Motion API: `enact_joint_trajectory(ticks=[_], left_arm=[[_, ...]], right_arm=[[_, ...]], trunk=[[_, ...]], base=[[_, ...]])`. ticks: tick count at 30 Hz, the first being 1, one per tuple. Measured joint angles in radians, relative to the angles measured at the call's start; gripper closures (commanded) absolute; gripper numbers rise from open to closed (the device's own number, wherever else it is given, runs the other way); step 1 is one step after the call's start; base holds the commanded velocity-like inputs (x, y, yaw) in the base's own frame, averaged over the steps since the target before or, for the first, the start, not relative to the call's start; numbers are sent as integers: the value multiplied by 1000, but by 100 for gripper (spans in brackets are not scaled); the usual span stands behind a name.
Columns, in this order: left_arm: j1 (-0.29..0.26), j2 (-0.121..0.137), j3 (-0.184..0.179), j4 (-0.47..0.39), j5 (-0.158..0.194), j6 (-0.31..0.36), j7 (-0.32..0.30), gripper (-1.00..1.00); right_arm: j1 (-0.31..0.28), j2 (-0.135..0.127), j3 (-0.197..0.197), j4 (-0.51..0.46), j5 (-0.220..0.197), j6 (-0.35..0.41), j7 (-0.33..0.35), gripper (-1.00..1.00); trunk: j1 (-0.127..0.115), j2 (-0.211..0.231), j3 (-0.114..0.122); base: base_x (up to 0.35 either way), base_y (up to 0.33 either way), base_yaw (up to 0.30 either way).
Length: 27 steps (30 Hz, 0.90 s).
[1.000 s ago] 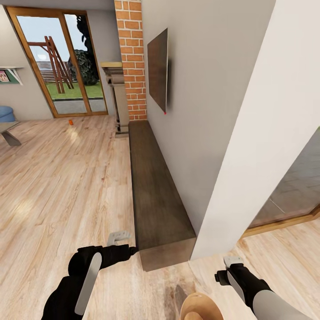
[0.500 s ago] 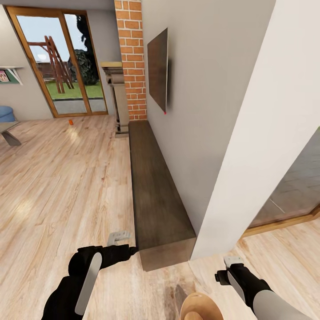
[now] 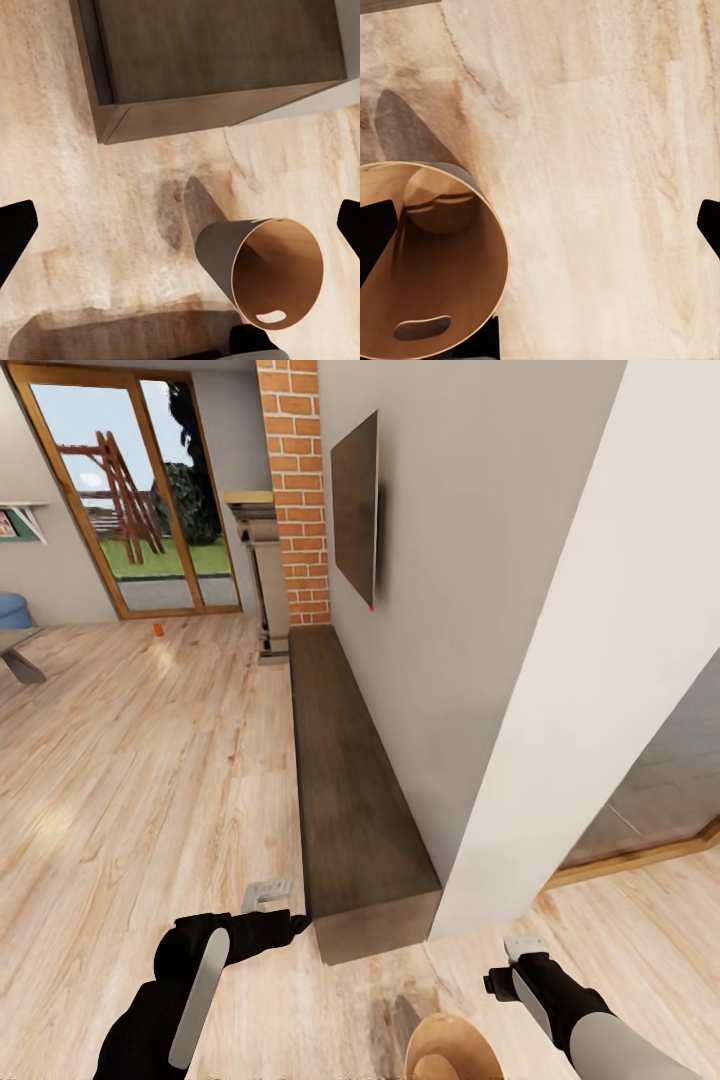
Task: Put the three can of soda from the living room inside the tash can in the kitchen.
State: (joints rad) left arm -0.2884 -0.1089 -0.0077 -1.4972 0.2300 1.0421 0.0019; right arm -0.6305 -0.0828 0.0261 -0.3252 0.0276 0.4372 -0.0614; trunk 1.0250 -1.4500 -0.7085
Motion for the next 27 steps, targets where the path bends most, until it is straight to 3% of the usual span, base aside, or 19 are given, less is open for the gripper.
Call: enact_joint_trajectory(ticks=[27], left_arm=[[0, 0, 0, 0, 0, -1, 0, -100]], right_arm=[[0, 0, -1, 0, 0, 0, 0, -100]], trunk=[[0, 0, -43]], base=[[0, 0, 0]])
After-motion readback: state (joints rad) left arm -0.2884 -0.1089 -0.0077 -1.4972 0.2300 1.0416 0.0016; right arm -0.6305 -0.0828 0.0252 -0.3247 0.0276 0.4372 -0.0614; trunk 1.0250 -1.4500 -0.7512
